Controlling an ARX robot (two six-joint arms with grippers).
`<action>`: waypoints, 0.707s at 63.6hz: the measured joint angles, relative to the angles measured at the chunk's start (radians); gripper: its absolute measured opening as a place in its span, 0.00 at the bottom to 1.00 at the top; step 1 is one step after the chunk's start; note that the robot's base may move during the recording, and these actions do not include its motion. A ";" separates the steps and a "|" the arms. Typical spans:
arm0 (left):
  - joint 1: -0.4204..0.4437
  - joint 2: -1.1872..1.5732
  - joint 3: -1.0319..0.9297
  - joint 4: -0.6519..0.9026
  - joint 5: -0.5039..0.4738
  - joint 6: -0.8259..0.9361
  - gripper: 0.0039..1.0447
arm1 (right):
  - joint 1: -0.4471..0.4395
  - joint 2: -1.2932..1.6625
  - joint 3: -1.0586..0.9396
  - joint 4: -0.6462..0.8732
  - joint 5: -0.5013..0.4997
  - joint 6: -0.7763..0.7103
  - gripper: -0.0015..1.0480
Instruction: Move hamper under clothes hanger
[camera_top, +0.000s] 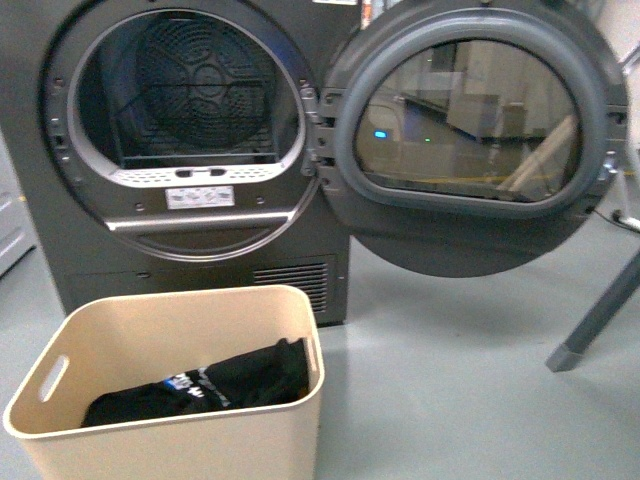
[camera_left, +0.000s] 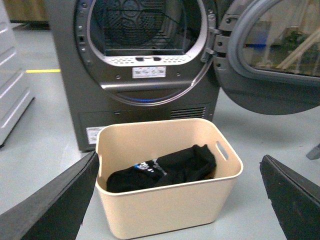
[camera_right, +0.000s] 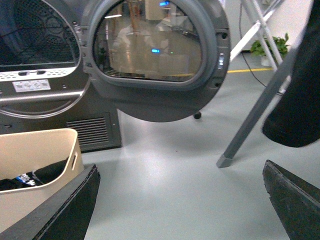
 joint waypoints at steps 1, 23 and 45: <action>0.000 0.000 0.000 0.000 0.000 0.000 0.94 | 0.000 0.000 0.000 0.000 0.000 0.000 0.93; 0.002 -0.001 0.000 0.000 -0.004 0.000 0.94 | 0.002 0.000 0.000 0.000 -0.009 0.000 0.93; 0.002 0.000 0.000 0.000 0.000 0.000 0.94 | 0.001 0.000 0.000 0.000 0.000 0.000 0.93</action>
